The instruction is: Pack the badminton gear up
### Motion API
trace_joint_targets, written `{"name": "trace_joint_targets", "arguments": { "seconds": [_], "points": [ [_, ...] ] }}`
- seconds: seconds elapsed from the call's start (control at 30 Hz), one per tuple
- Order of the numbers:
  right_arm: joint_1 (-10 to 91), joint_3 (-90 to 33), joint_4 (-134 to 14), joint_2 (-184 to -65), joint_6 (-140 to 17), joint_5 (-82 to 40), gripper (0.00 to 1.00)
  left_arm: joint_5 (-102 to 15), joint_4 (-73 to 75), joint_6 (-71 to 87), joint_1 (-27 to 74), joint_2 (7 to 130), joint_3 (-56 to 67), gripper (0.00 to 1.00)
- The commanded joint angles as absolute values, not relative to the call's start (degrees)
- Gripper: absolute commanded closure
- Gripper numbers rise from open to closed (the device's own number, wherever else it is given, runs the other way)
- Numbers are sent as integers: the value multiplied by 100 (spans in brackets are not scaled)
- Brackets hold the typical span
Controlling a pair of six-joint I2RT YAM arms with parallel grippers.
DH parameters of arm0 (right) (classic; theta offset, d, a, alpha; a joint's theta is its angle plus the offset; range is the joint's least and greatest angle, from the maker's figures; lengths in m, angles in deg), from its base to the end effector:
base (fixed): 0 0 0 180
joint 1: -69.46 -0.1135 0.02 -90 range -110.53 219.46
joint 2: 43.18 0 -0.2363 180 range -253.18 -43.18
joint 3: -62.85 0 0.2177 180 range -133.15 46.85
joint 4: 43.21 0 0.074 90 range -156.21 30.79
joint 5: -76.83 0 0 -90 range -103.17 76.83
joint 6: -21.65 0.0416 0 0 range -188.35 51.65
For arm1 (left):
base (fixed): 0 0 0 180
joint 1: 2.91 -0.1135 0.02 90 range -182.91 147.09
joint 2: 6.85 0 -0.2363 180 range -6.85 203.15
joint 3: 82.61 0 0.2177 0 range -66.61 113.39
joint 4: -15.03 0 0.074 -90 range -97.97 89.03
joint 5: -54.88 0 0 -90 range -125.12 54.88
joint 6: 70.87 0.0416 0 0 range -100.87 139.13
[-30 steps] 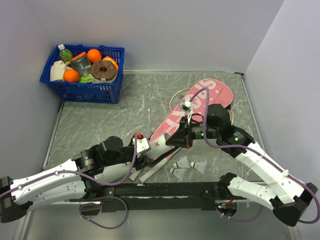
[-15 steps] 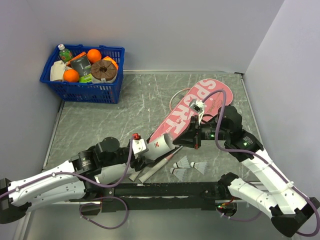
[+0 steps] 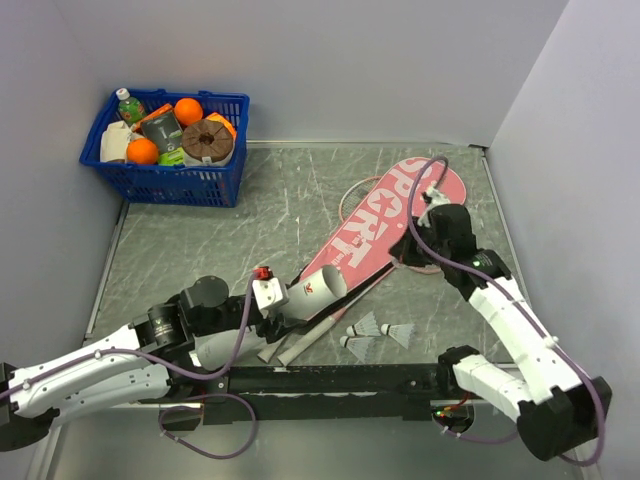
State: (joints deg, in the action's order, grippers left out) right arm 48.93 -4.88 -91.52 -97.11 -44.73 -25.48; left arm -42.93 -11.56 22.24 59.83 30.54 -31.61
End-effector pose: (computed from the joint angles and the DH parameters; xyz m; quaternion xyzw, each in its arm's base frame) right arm 0.1718 0.0738 0.2915 -0.0262 0.8810 0.2619 0.3933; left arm 0.0665 -0.1414 0.2823 0.4599 0.6322 -0.3551 0.5125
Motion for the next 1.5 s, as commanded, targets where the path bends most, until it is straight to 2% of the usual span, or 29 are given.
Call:
{"name": "trace_joint_targets", "arguments": {
  "seconds": [0.0,0.13,0.4,0.43,0.5,0.53,0.57,0.63,0.9,1.03,1.23,1.47],
  "points": [
    [5513,263,-8981,-9881,-3576,-1195,100,-4347,-905,2115,6019,2884,-3031,99],
    [5768,816,-8699,-10276,-3232,-519,100,-4233,-985,2054,6019,2901,-3005,99],
    [6015,1644,-8074,-10549,-2765,-184,100,-3908,-985,1957,6019,2901,-2996,99],
    [6024,1635,-8092,-10575,-2774,-122,90,-3890,-993,1948,6019,2919,-2987,99],
    [6024,1653,-8074,-10593,-2844,-8,82,-3855,-1011,1748,6019,2954,-2979,99],
    [6015,1653,-8057,-10567,-2862,1,61,-3837,-1020,1737,6019,2989,-2961,99],
    [6015,1644,-8057,-10558,-2906,-42,54,-3811,-1028,1729,6019,3015,-2961,99],
    [6015,1609,-8030,-10401,-3029,-156,45,-3767,-1063,1711,6019,3077,-2926,99],
    [5989,1266,-9249,-9207,-3293,-859,41,-3723,-1081,1711,6019,3138,-2935,99],
    [5997,1275,-9812,-8853,-3363,-1858,34,-3679,-1134,1632,6019,3209,-2864,99],
    [5953,1450,-10437,-8213,-3004,-2590,34,-3978,-1336,1676,6019,3349,-2715,99],
    [5936,1266,-11412,-7799,-3029,-2609,34,-3978,-1354,1649,6019,3393,-2688,99]
  ]
}}
